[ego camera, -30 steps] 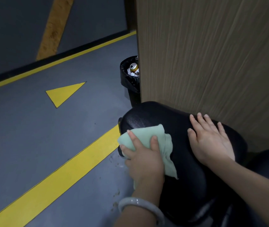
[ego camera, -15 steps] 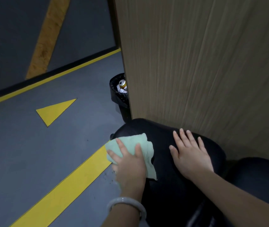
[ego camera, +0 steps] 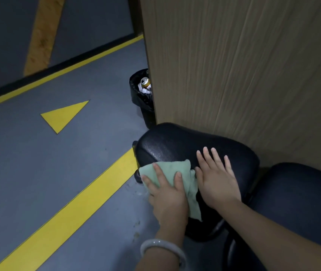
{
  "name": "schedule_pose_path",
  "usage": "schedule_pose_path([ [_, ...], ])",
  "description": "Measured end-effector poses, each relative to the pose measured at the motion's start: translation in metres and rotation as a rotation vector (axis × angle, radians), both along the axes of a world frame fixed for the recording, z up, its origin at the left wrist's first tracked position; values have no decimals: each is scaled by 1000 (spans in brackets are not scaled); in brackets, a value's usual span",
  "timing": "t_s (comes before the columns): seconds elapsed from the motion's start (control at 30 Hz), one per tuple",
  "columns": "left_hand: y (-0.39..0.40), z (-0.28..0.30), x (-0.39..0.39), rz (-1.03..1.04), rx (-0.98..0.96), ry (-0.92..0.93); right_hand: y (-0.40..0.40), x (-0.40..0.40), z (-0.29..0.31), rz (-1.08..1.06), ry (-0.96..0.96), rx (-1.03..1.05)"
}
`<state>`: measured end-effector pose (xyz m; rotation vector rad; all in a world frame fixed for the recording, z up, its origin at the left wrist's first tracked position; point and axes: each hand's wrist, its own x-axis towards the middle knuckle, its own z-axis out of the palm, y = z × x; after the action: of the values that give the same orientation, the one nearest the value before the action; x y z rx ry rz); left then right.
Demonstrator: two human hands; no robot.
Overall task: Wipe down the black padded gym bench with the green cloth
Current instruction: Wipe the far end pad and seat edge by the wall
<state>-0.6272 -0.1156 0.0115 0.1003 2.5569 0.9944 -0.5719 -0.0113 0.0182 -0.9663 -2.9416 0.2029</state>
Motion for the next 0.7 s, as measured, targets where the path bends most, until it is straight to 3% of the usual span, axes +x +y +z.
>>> schedule_pose_path([
  [0.5,28,-1,-69,43,-67,105,0,-4,-15,-65,105,86],
  [0.7,23,-1,-61,1,-34,138,0,-3,-14,-46,109,78],
])
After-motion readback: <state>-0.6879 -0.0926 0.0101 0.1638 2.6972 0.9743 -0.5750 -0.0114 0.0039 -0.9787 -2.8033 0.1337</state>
